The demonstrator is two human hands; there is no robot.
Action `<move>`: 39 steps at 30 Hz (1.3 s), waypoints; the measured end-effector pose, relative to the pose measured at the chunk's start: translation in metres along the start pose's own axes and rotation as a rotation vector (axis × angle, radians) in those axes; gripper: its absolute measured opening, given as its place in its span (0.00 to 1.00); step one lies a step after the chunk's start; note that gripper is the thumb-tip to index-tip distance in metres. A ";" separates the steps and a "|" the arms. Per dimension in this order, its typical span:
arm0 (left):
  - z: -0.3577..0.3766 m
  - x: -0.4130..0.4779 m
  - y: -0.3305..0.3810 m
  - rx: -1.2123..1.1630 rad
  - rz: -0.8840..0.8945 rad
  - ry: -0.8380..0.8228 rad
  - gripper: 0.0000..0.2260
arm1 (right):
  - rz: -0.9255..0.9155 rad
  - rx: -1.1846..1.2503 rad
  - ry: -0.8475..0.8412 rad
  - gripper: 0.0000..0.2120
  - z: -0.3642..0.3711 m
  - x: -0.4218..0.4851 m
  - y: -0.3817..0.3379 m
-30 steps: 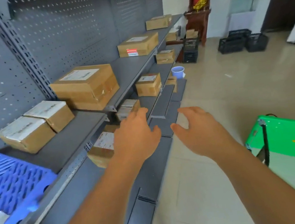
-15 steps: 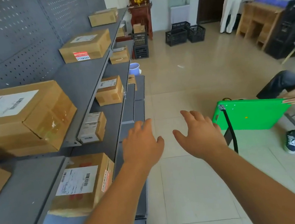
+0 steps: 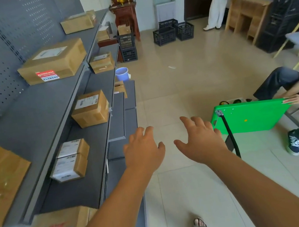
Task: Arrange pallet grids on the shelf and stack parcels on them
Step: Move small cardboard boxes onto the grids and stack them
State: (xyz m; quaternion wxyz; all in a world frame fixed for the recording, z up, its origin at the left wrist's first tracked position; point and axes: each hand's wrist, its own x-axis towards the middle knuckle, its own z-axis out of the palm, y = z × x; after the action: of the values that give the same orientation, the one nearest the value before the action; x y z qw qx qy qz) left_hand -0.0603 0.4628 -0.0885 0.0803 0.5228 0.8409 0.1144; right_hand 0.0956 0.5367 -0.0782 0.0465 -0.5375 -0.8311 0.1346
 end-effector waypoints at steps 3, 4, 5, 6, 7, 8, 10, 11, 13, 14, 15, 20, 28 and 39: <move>-0.003 0.046 0.014 0.025 -0.031 0.017 0.27 | -0.039 0.008 -0.013 0.36 -0.008 0.051 0.008; -0.005 0.061 0.019 0.029 -0.041 0.025 0.27 | -0.054 0.014 -0.016 0.36 -0.011 0.068 0.010; -0.006 0.077 0.023 0.031 -0.053 0.033 0.27 | -0.071 0.018 -0.018 0.36 -0.013 0.085 0.011; -0.006 0.092 0.026 0.033 -0.066 0.040 0.27 | -0.089 0.019 -0.020 0.35 -0.015 0.102 0.012; -0.006 0.106 0.028 0.033 -0.084 0.041 0.27 | -0.108 0.018 -0.025 0.35 -0.016 0.119 0.012; -0.006 0.119 0.029 0.029 -0.104 0.038 0.27 | -0.127 0.018 -0.032 0.35 -0.016 0.134 0.013; -0.004 0.140 0.028 0.012 -0.145 0.026 0.27 | -0.167 0.023 -0.048 0.34 -0.014 0.162 0.011; -0.002 0.149 0.025 0.004 -0.163 0.018 0.27 | -0.189 0.031 -0.058 0.34 -0.012 0.174 0.010; -0.001 0.165 0.018 -0.006 -0.195 0.009 0.26 | -0.233 0.057 -0.073 0.34 -0.007 0.197 0.003; 0.000 0.174 0.012 -0.011 -0.214 0.011 0.26 | -0.252 0.068 -0.079 0.33 -0.005 0.209 -0.002; 0.001 0.183 0.005 -0.018 -0.236 0.012 0.26 | -0.266 0.075 -0.087 0.33 -0.002 0.220 -0.007; 0.002 0.229 -0.035 -0.021 -0.328 0.007 0.26 | -0.324 0.078 -0.141 0.33 0.018 0.276 -0.044; 0.000 0.285 -0.109 -0.043 -0.434 0.006 0.26 | -0.399 0.043 -0.197 0.31 0.047 0.344 -0.110; 0.007 0.267 -0.181 -0.040 -0.800 -0.029 0.23 | -0.756 -0.001 -0.393 0.28 0.097 0.384 -0.223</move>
State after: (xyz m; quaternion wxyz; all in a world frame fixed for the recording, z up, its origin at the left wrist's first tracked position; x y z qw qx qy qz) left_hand -0.3317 0.6256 -0.1489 0.1407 0.1539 0.9745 0.0830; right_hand -0.2828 0.7820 -0.1362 -0.0670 -0.1590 -0.9628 0.2078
